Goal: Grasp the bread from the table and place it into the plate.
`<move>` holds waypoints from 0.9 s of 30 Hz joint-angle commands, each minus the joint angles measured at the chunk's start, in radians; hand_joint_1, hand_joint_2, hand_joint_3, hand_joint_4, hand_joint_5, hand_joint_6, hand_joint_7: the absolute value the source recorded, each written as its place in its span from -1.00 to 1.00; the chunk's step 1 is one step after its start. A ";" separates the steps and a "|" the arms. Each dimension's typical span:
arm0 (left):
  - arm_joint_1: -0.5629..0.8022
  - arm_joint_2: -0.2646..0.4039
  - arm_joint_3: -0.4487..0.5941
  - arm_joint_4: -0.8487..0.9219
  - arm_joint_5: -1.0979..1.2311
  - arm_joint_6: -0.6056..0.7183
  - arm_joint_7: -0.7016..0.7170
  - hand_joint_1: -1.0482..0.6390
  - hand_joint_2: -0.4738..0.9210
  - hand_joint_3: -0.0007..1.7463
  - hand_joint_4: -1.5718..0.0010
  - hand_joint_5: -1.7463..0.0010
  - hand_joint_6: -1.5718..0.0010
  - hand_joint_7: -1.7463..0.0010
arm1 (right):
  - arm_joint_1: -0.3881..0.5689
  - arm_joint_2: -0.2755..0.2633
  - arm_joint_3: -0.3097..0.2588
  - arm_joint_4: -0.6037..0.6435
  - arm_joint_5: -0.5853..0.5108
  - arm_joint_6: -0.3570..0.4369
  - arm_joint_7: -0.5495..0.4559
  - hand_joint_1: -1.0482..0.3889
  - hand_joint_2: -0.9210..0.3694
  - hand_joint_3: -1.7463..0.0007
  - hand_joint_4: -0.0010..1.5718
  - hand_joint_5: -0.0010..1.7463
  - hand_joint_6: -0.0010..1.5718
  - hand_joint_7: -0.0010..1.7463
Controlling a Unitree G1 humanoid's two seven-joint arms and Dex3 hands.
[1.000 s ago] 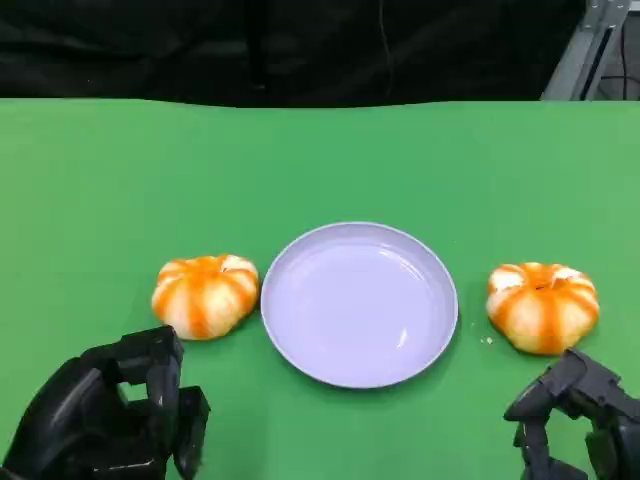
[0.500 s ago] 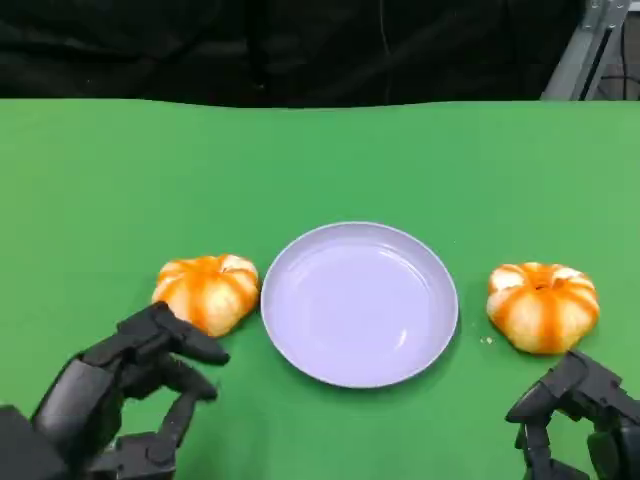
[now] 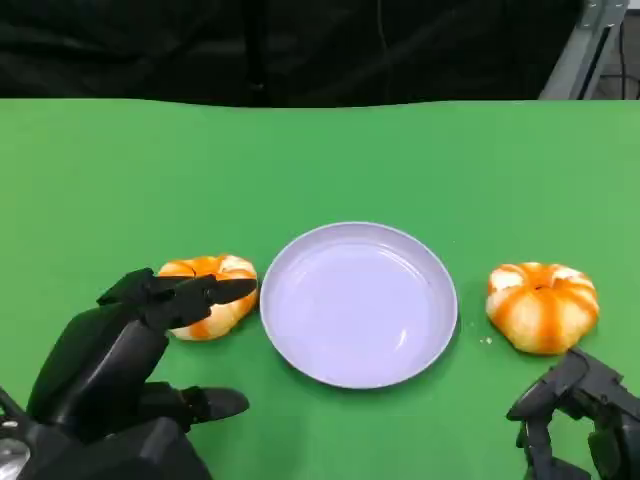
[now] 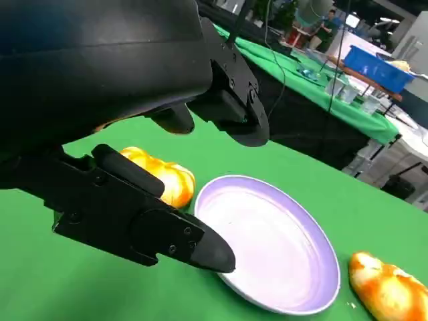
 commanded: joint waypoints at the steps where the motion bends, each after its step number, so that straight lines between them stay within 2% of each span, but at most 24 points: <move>1: 0.002 0.018 0.002 -0.011 0.013 0.008 0.018 -0.53 0.93 -1.00 0.89 0.28 0.27 0.90 | 0.006 -0.012 0.000 -0.012 0.007 0.006 0.001 0.32 -0.44 -0.33 0.05 1.00 -0.06 0.73; 6: 0.002 0.018 0.001 -0.011 0.013 0.008 0.019 -0.53 0.93 -1.00 0.88 0.29 0.25 0.92 | 0.007 -0.012 0.000 -0.013 0.007 0.008 0.001 0.32 -0.45 -0.32 0.05 1.00 -0.06 0.73; 7: -0.132 0.058 -0.065 0.147 0.171 0.029 0.078 -0.53 0.93 -1.00 0.88 0.29 0.25 0.92 | 0.002 -0.012 0.002 -0.007 0.009 -0.004 0.003 0.32 -0.45 -0.32 0.05 1.00 -0.06 0.73; 9: -0.323 0.103 -0.159 0.383 0.384 0.065 0.161 -0.69 0.89 -1.00 0.83 0.60 0.34 0.98 | -0.001 -0.010 0.005 -0.003 0.010 -0.013 0.005 0.32 -0.44 -0.35 0.07 1.00 -0.06 0.73; 11: -0.392 0.107 -0.196 0.484 0.446 0.085 0.196 -0.74 0.90 -1.00 0.76 0.76 0.36 0.99 | 0.001 -0.008 0.006 -0.005 0.009 -0.010 0.004 0.32 -0.43 -0.36 0.07 1.00 -0.06 0.74; 13: -0.448 0.093 -0.223 0.589 0.459 0.105 0.219 -0.75 0.91 -1.00 0.74 0.81 0.37 1.00 | 0.002 -0.005 0.006 -0.005 0.007 -0.003 0.002 0.31 -0.43 -0.35 0.06 1.00 -0.06 0.74; 18: -0.535 0.074 -0.279 0.753 0.452 0.128 0.270 -0.73 0.91 -1.00 0.70 0.87 0.38 1.00 | -0.009 -0.010 0.002 0.023 0.012 -0.043 0.003 0.33 -0.41 -0.36 0.06 1.00 -0.06 0.74; 24: -0.578 0.069 -0.316 0.841 0.429 0.132 0.310 -0.72 0.92 -1.00 0.69 0.91 0.39 1.00 | 0.010 -0.002 0.005 -0.015 0.004 -0.004 0.000 0.31 -0.41 -0.36 0.07 1.00 -0.05 0.74; 27: -0.592 0.068 -0.332 0.869 0.421 0.136 0.321 -0.72 0.92 -1.00 0.68 0.92 0.39 1.00 | 0.000 -0.009 0.004 0.003 0.014 -0.023 0.007 0.31 -0.41 -0.36 0.07 1.00 -0.05 0.75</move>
